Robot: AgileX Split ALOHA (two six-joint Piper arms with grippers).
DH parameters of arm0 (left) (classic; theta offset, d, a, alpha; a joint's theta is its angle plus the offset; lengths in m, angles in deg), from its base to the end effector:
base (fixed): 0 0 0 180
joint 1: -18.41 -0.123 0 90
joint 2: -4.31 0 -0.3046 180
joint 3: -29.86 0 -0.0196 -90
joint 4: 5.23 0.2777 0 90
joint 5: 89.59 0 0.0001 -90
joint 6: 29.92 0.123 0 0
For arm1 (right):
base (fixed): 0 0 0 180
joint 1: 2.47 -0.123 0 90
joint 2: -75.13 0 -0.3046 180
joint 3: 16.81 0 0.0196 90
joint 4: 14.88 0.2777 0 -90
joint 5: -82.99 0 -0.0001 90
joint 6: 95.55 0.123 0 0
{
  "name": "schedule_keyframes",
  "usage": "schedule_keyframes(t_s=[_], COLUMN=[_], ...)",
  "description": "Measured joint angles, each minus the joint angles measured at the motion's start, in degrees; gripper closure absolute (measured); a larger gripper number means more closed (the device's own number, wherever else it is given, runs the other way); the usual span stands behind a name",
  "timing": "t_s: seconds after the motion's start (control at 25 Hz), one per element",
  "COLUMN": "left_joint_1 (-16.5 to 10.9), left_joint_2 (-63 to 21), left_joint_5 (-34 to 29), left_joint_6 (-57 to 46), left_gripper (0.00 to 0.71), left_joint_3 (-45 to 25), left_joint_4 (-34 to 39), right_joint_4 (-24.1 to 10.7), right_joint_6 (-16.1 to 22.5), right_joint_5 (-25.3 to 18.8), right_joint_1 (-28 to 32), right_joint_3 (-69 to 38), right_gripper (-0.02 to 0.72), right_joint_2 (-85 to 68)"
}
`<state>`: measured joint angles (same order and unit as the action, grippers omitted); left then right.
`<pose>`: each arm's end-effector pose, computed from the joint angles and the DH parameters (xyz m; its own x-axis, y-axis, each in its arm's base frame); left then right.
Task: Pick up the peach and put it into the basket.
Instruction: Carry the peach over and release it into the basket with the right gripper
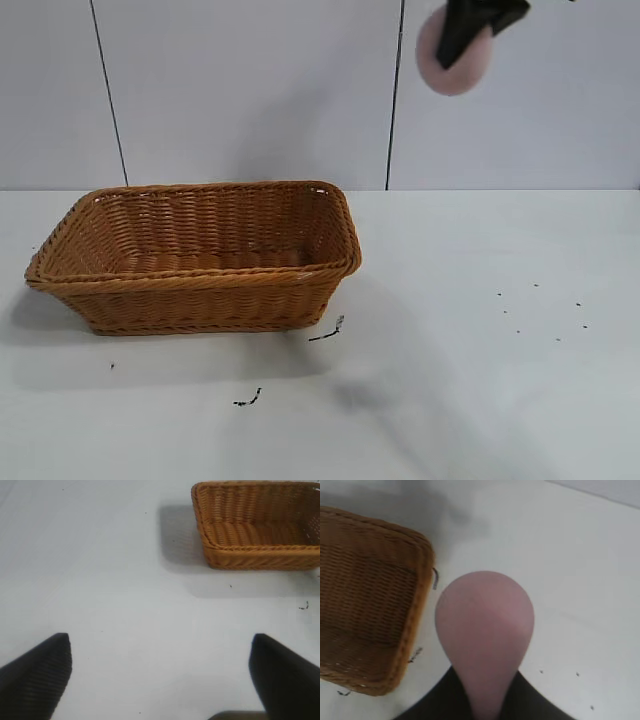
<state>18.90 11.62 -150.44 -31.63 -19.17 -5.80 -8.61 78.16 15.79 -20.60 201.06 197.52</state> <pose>0.0275 -0.0013 0.2757 -0.4572 -0.0308 -0.8888 0.0004 0.9994 -0.0348 0.4674 0.1661 0.3186 -0.8102 -0.3356 -0.4805 -0.4105 0.9101 0.0564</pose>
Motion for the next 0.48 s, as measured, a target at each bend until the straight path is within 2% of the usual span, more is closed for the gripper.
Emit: schedule_keyframes(t_s=[0.16,0.28,0.48], left_joint_1=[0.00,0.00,0.00], left_joint_2=[0.00,0.00,0.00], left_joint_5=[0.00,0.00,0.00], left_joint_6=[0.00,0.00,0.00], left_gripper=[0.017,0.017,0.017], left_joint_3=[0.00,0.00,0.00], left_joint_4=[0.00,0.00,0.00], right_joint_4=[0.00,0.29,0.41], right_joint_6=[0.18,0.18,0.23], right_joint_5=[-1.01,-0.09,5.80], right_joint_1=[-7.30,-11.98,-15.55], right_joint_3=[3.93,4.68,4.68], right_gripper=[0.688,0.688,0.688], right_joint_2=[3.83,7.01,14.40])
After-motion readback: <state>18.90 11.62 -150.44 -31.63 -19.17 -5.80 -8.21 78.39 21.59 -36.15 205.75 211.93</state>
